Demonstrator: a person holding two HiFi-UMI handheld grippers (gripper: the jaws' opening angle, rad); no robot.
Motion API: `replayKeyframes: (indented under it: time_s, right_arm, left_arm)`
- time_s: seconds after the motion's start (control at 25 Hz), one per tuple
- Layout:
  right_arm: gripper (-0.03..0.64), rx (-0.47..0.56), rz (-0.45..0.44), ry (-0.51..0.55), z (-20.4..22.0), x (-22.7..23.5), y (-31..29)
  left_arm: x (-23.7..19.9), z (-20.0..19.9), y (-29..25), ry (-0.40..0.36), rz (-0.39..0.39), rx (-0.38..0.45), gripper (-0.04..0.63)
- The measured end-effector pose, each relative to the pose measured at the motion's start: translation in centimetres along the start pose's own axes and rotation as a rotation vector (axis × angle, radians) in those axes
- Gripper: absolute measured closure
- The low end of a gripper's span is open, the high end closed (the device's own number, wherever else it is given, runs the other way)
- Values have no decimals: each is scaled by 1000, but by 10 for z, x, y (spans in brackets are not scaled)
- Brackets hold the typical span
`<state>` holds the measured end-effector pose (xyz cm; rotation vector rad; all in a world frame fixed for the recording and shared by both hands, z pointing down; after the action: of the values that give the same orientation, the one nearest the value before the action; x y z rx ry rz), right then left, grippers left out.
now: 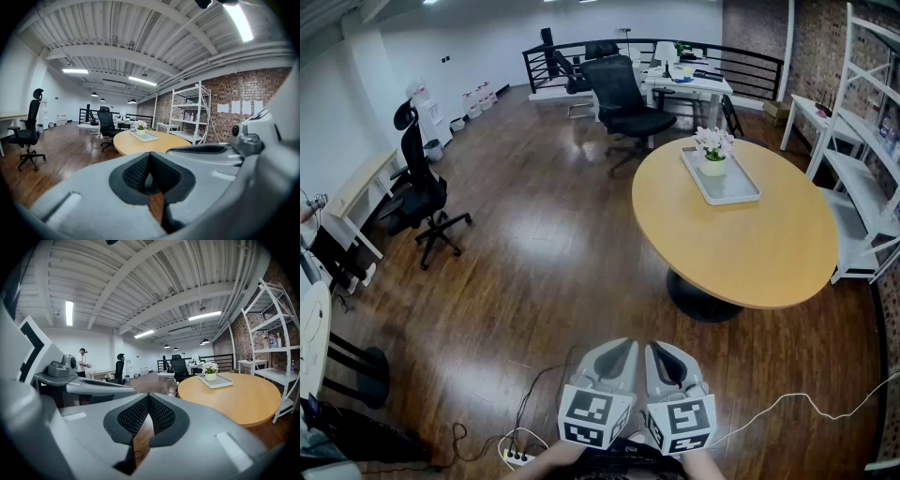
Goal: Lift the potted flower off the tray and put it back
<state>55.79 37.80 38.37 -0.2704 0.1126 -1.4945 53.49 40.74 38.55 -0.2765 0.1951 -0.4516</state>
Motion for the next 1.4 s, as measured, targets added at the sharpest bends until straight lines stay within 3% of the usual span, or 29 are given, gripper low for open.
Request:
replayKeyframes:
  time_s: [0.36, 0.88, 1.4]
  right_arm:
    - [617, -21, -5, 13, -2, 19, -65]
    - [617, -73, 46, 32, -51, 39, -250]
    - [617, -63, 54, 30, -73, 38, -352]
  left_arm:
    - [-44, -7, -55, 32, 14, -3, 592]
    - [-191, -58, -166, 31, 91, -42, 592]
    - [-282, -80, -216, 31, 92, -50, 592]
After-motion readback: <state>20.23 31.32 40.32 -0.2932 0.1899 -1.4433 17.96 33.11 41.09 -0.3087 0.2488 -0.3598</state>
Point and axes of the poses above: the fingertips, and each gripper's own axes: y backward along the fingers, x to its right, z out of its underside, the point moved 1 cm from there along y, backward along the fingers, and after that the axes turned 2 degrees about z, right-handed, at the moved point
